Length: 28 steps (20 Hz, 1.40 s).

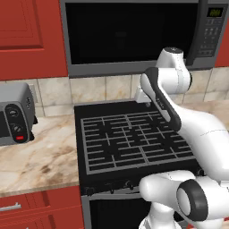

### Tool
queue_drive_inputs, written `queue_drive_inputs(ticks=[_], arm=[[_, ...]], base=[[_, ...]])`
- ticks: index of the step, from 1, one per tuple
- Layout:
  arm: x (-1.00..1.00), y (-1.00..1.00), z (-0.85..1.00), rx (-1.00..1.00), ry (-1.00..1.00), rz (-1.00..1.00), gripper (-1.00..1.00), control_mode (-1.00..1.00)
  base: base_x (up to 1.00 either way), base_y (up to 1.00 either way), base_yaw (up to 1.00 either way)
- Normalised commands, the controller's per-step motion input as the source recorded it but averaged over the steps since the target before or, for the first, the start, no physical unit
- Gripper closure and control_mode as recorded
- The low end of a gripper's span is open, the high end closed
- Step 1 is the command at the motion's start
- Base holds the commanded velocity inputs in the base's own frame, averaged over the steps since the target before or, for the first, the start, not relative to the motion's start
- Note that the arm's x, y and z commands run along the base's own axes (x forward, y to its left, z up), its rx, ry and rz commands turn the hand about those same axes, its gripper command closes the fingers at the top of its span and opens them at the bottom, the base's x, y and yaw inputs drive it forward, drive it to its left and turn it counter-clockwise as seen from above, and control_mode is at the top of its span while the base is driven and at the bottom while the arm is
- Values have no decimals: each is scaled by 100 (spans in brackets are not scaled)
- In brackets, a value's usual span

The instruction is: Open the microwave door.

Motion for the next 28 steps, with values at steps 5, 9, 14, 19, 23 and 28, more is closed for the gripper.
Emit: queue_drive_inputs(ticks=[5,9,14,19,23,28], arm=[[-20,-3,0,1,-8,0,-100,-100],[-37,-10,15,5,-25,0,-100,-100],[-25,-18,64,8,-25,-2,-100,-100],[-12,-37,78,3,-13,-5,-100,-100],[-11,-55,61,0,-11,-6,-100,-100],[-12,-66,38,-3,-26,-9,-100,-100]], base=[[0,0,0],[0,0,0],[0,0,0],[0,0,0],[0,0,0],[0,0,0]])
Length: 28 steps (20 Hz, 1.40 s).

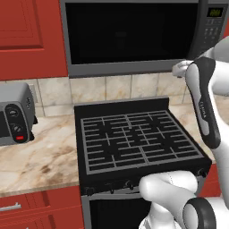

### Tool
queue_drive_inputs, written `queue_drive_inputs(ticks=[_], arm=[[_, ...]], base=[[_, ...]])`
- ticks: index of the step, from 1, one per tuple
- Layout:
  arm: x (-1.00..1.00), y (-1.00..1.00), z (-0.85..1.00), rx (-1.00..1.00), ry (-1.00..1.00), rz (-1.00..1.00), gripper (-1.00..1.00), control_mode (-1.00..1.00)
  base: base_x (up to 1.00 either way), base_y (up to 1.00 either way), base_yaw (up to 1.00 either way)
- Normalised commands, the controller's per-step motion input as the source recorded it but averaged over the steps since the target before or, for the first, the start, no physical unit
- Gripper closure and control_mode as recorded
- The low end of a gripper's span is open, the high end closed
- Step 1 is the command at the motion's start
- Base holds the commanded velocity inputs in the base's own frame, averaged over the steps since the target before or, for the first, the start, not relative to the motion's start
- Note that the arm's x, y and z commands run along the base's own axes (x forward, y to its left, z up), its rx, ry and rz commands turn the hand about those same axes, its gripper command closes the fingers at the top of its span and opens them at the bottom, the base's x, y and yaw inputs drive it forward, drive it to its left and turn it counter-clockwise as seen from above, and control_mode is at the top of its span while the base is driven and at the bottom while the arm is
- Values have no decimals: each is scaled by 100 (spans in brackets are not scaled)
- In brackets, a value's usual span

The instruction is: Open the microwave door.

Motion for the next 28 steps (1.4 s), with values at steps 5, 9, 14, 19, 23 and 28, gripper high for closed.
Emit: queue_drive_inputs(ticks=[5,9,14,19,23,28], arm=[[6,-60,5,-6,-36,-8,-100,-100],[41,-46,15,-4,-13,-6,-100,-100],[46,-40,26,-1,1,-2,-100,-100],[35,-29,37,0,3,0,-100,-100],[42,-28,41,1,0,0,-100,-100],[55,-4,20,3,0,0,-100,-100]], base=[[0,0,0],[0,0,0],[0,0,0],[0,0,0],[0,0,0],[0,0,0]])
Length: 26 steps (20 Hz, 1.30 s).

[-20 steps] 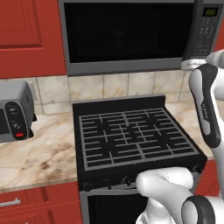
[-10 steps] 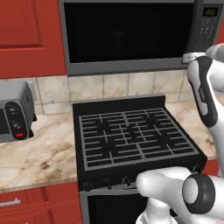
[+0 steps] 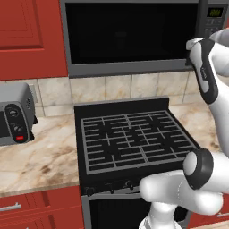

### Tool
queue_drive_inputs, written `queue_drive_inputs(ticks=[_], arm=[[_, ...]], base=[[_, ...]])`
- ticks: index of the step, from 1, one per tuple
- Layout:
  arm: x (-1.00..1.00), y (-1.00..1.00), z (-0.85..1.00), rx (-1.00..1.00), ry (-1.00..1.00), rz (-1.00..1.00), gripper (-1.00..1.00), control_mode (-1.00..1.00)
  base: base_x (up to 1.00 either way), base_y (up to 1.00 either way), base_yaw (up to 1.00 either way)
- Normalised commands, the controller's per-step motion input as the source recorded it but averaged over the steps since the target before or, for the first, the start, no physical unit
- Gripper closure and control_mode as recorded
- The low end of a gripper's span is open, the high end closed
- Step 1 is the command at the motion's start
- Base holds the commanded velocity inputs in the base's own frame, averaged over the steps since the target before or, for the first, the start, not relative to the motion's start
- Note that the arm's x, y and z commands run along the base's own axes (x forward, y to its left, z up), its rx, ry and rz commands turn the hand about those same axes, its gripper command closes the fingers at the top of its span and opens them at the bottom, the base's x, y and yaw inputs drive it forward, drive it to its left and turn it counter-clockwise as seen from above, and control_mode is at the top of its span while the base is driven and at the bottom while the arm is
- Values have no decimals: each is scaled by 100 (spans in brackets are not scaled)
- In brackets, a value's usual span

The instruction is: Open the microwave door.

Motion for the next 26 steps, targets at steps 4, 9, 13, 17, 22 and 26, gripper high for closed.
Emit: queue_drive_inputs(ticks=[4,9,13,17,22,26], arm=[[53,0,0,3,0,4,-100,-100],[55,0,-3,0,-4,7,-100,-100],[67,-4,-13,3,-4,14,-100,-100],[76,-1,-41,3,-12,19,100,-100],[39,-1,-24,1,-8,4,100,-100],[-83,-13,0,0,0,2,100,-100]], base=[[0,0,0],[0,0,0],[0,0,0],[0,0,0],[0,0,0],[0,0,0]])
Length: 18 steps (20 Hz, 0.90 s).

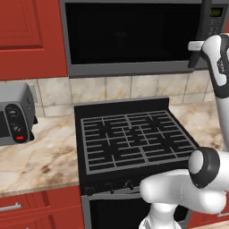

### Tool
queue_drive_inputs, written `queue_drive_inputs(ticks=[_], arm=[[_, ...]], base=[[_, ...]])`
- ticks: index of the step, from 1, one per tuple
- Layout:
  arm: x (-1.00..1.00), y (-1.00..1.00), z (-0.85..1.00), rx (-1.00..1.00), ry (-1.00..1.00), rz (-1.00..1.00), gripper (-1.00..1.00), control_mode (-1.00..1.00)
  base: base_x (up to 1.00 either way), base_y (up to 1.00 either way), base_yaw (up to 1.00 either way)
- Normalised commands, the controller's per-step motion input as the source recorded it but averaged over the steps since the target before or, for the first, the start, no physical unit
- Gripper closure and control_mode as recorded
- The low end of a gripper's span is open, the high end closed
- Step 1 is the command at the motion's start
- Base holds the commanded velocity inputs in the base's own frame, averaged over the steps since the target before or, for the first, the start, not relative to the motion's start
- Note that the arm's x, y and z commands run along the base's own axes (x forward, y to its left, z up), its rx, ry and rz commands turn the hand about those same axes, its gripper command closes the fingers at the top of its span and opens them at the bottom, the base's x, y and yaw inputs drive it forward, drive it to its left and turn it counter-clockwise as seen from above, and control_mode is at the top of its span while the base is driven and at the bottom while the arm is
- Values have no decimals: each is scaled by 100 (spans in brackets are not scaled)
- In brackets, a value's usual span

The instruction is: Open the microwave door.

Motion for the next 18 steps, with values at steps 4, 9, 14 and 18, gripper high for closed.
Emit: queue_drive_inputs(ticks=[4,9,14,18], arm=[[-100,-26,0,0,0,7,100,-100],[-100,-18,0,0,-5,17,100,-100],[-100,-3,0,0,-7,16,100,-100],[-68,0,0,0,-2,9,-100,-100]], base=[[0,0,0],[0,0,0],[0,0,0],[0,0,0]])
